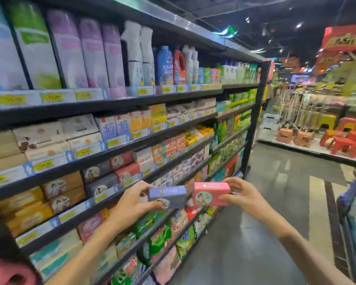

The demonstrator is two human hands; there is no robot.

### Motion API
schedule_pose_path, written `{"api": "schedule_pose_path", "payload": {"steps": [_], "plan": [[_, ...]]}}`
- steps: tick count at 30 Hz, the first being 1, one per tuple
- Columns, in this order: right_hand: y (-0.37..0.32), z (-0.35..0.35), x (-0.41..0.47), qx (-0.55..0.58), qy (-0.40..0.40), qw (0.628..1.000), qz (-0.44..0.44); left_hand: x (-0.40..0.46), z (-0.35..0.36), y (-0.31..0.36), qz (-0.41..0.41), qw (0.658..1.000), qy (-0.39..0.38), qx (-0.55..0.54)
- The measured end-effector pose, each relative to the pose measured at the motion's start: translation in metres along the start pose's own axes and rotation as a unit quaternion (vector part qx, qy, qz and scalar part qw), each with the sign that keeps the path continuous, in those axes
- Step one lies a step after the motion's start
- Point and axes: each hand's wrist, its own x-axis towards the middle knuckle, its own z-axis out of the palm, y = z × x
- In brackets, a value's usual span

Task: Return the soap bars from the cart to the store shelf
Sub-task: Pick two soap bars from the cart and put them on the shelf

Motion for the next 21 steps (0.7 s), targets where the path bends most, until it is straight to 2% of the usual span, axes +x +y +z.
{"api": "schedule_pose_path", "payload": {"steps": [6,12,16,21], "plan": [[0.015,0.047,0.139,0.013,-0.116,0.991,-0.061,0.035,-0.030,-0.037,-0.056,0.991,0.103,0.072],[0.010,0.104,0.247,0.024,-0.227,0.967,-0.118,0.046,-0.052,-0.055,-0.145,0.956,0.206,0.149],[0.008,0.146,0.294,0.022,-0.285,0.946,-0.153,0.037,-0.064,-0.065,-0.198,0.923,0.279,0.174],[-0.002,0.194,0.316,0.013,-0.318,0.930,-0.182,0.024,-0.081,-0.077,-0.244,0.890,0.330,0.198]]}}
